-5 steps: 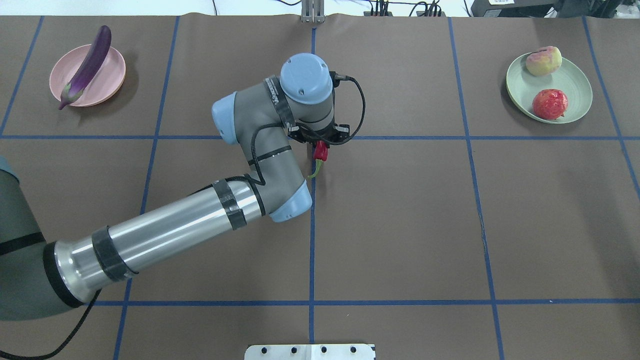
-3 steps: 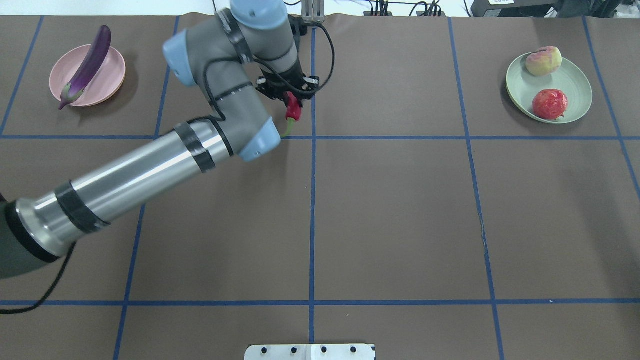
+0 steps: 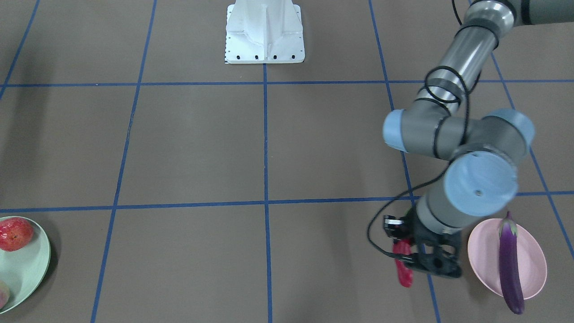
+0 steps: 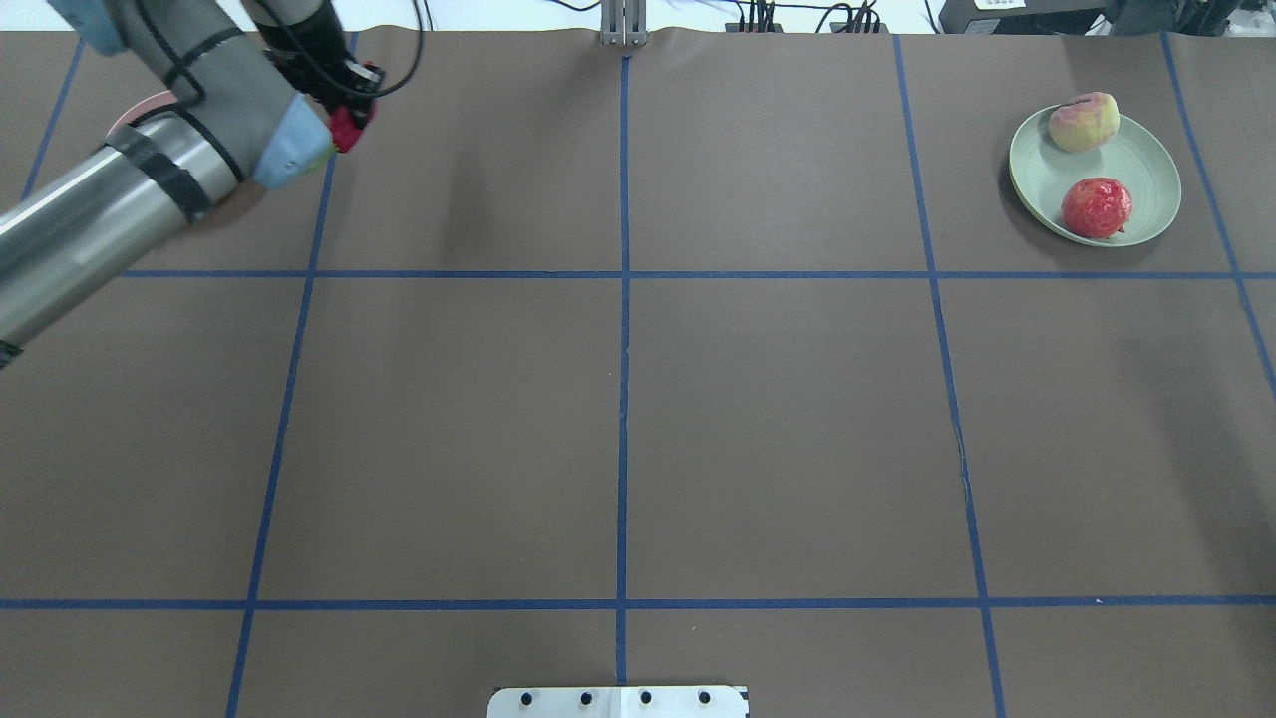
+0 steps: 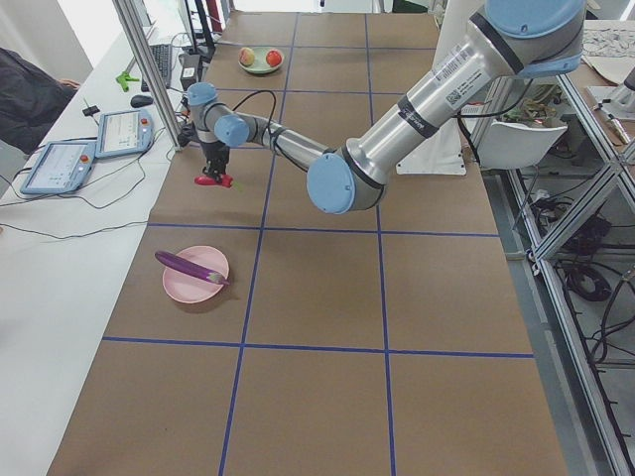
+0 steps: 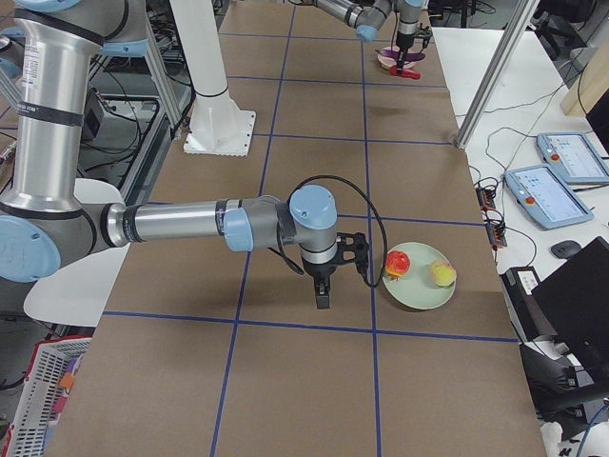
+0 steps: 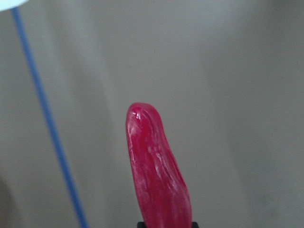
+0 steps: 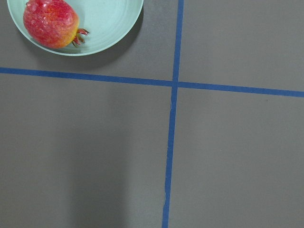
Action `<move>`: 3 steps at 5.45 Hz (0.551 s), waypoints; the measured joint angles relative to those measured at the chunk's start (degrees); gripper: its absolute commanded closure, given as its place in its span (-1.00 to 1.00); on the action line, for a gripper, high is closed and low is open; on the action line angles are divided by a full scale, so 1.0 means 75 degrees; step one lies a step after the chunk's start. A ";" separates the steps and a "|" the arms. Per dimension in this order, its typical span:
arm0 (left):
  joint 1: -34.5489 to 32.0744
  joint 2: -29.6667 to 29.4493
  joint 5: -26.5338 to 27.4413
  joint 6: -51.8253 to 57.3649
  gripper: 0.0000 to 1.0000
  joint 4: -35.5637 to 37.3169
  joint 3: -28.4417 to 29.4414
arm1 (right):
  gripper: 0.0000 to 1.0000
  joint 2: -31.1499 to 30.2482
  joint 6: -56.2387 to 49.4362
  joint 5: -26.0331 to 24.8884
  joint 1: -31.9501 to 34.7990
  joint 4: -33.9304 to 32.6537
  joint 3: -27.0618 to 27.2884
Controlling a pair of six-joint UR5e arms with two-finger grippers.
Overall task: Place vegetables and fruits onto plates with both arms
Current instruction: 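Carry the chili with the left gripper onto the pink plate and release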
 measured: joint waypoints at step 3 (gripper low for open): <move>-0.0522 0.0997 0.0933 0.1695 -1.00 -0.0080 0.0110 | -1.00 0.0004 0.0001 0.0014 0.0003 0.0000 0.0000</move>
